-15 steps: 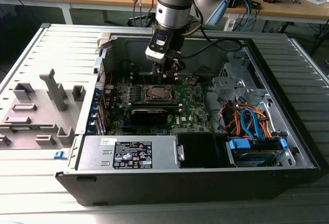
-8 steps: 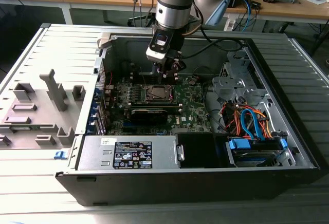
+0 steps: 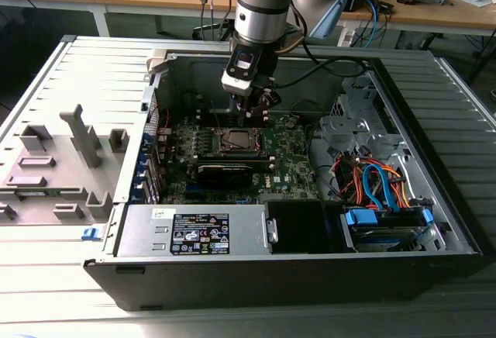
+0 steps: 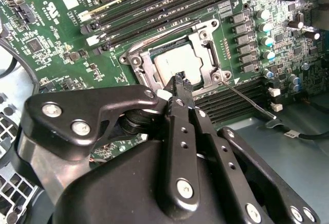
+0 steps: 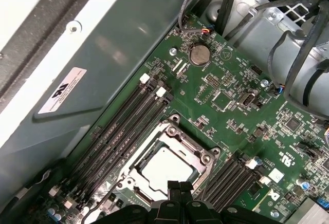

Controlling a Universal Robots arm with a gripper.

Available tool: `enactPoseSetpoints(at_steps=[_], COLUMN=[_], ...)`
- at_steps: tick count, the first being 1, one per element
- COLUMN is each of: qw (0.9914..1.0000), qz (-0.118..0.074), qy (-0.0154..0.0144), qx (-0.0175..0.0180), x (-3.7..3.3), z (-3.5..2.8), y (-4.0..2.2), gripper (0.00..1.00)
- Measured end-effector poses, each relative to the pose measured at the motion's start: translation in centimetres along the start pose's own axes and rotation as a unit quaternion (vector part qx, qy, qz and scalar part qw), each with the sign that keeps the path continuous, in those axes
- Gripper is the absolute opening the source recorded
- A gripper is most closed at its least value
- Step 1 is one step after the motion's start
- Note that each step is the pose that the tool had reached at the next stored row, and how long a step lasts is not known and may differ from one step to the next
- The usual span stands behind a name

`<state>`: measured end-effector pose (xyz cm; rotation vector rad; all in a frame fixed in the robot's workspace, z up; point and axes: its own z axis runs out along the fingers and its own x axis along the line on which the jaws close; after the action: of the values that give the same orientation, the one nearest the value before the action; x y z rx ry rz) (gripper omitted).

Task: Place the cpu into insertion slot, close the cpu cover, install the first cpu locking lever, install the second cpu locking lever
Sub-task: 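Install the first cpu locking lever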

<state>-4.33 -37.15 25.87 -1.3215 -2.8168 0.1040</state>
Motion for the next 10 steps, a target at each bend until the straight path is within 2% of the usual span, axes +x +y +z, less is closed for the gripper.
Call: enactPoseSetpoints(at_steps=[10], qw=[0.99993], qz=[-0.011], qy=[-0.0008], qx=[0.0000], x=[0.00], z=[0.00], y=[0.00], gripper=[0.11])
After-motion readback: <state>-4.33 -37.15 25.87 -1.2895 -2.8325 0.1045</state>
